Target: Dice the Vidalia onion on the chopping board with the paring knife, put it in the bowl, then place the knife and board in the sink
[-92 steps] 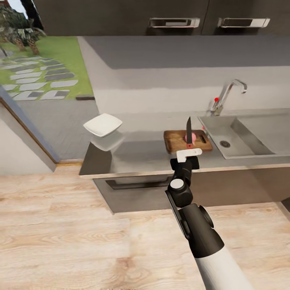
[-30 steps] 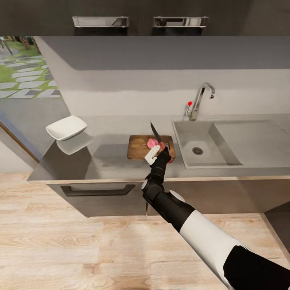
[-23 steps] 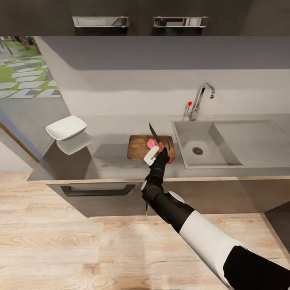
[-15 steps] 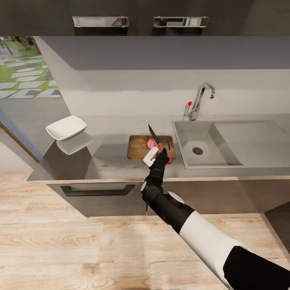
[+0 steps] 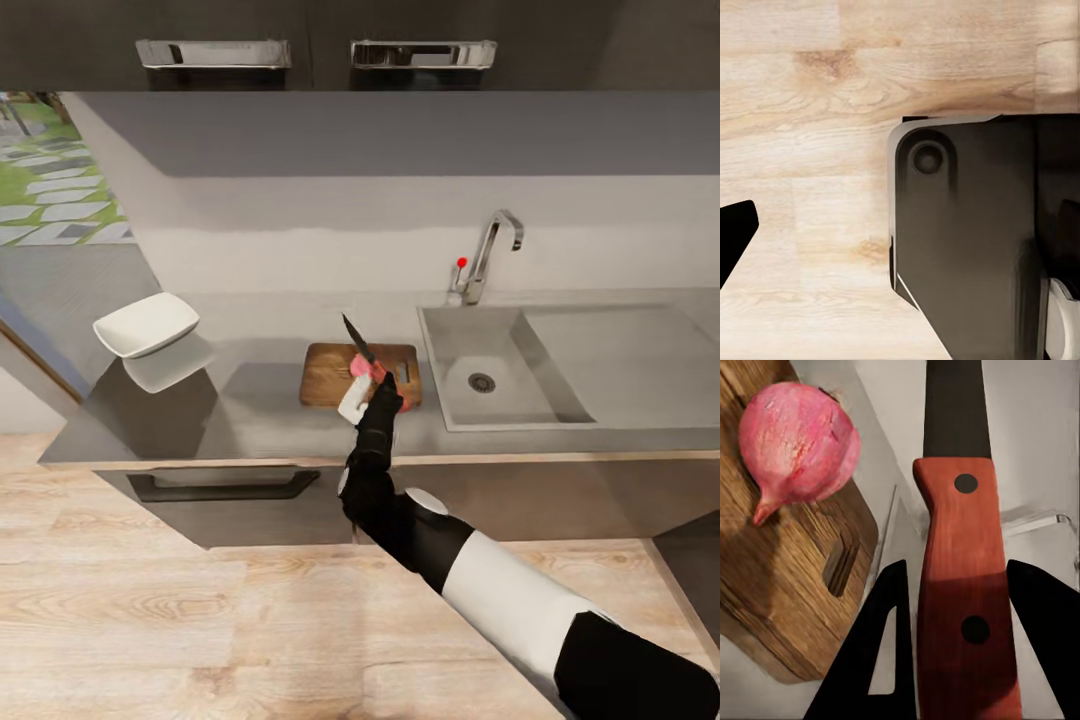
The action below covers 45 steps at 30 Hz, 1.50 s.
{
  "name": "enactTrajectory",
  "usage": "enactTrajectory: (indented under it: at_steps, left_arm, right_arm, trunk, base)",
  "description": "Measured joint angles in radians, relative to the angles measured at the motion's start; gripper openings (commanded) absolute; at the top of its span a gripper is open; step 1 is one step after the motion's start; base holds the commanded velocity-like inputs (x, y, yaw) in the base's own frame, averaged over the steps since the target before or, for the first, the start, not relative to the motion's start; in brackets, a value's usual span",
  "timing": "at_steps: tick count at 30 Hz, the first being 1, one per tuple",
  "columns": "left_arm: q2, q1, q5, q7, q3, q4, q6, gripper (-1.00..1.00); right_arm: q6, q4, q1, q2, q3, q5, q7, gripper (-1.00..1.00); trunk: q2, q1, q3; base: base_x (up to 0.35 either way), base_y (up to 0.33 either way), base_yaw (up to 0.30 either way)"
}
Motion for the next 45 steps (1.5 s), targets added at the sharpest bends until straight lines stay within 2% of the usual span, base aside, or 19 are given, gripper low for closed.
enactTrajectory:
  at_steps: [1, 2, 4, 9, 14, 18, 25, 28, 31, 33, 36, 45]
  left_arm:
    - [0.0, 0.0, 0.0, 0.0, 0.0, -0.001, 0.0, 1.0]
    - [0.0, 0.0, 0.0, 0.0, 0.0, -0.001, 0.0, 1.0]
    - [0.0, 0.0, 0.0, 0.0, 0.0, -0.001, 0.0, 1.0]
    - [0.0, 0.0, 0.0, 0.0, 0.0, -0.001, 0.0, 1.0]
    - [0.0, 0.0, 0.0, 0.0, 0.0, -0.001, 0.0, 1.0]
    - [0.0, 0.0, 0.0, 0.0, 0.0, 0.0, 0.0, 1.0]
    - [0.0, 0.0, 0.0, 0.0, 0.0, 0.001, 0.0, 1.0]
    - [0.0, 0.0, 0.0, 0.0, 0.0, 0.002, 0.0, 1.0]
    - [0.0, 0.0, 0.0, 0.0, 0.0, 0.002, 0.0, 1.0]
    - [0.0, 0.0, 0.0, 0.0, 0.0, 0.002, 0.0, 1.0]
    - [0.0, 0.0, 0.0, 0.0, 0.0, 0.002, 0.0, 1.0]
    - [0.0, 0.0, 0.001, 0.0, 0.0, 0.002, 0.0, 1.0]
  right_arm:
    - [0.002, 0.0, 0.0, 0.0, 0.047, 0.0, -0.003, -1.0]
    - [0.003, 0.0, 0.0, 0.0, 0.071, 0.001, -0.004, -1.0]
    - [0.005, 0.0, 0.0, 0.0, 0.092, 0.001, -0.006, -1.0]
    - [0.006, 0.0, 0.005, 0.0, 0.117, 0.001, -0.008, -1.0]
    - [0.006, 0.001, 0.007, 0.0, 0.166, 0.002, -0.014, -1.0]
    - [0.006, 0.0, 0.011, 0.0, 0.189, 0.001, -0.037, -1.0]
    - [0.006, 0.002, 0.021, 0.0, 0.191, 0.001, -0.056, -1.0]
    - [0.006, 0.027, 0.021, 0.0, 0.192, 0.001, -0.103, -1.0]
    - [0.006, 0.084, 0.022, 0.0, 0.203, 0.0, -0.196, -1.0]
    - [0.005, 0.101, 0.022, 0.0, 0.212, 0.0, -0.233, -1.0]
    - [0.004, 0.109, 0.027, 0.0, 0.22, 0.0, -0.255, -1.0]
    - [0.003, 0.113, 0.058, 0.0, 0.223, 0.0, -0.258, -1.0]
  trunk:
    - [0.0, 0.0, 0.0]
    - [0.0, 0.0, 0.0]
    - [0.0, 0.0, 0.0]
    - [0.0, 0.0, 0.0]
    - [0.0, 0.0, 0.0]
    - [0.0, 0.0, 0.0]
    - [0.0, 0.0, 0.0]
    - [0.0, 0.0, 0.0]
    - [0.0, 0.0, 0.0]
    - [0.0, 0.0, 0.0]
    - [0.0, 0.0, 0.0]
    - [0.0, 0.0, 0.0]
  base:
    - [0.032, -0.035, 0.0]
    - [0.025, -0.028, 0.0]
    - [0.013, -0.015, 0.0]
    - [0.003, -0.004, 0.0]
    - [0.0, 0.0, 0.0]
    - [0.0, 0.0, 0.0]
    - [0.038, -0.052, 0.0]
    - [0.044, -0.079, 0.0]
    - [0.01, -0.026, 0.0]
    - [0.003, -0.008, 0.0]
    - [0.001, -0.002, 0.0]
    - [0.0, 0.0, 0.0]
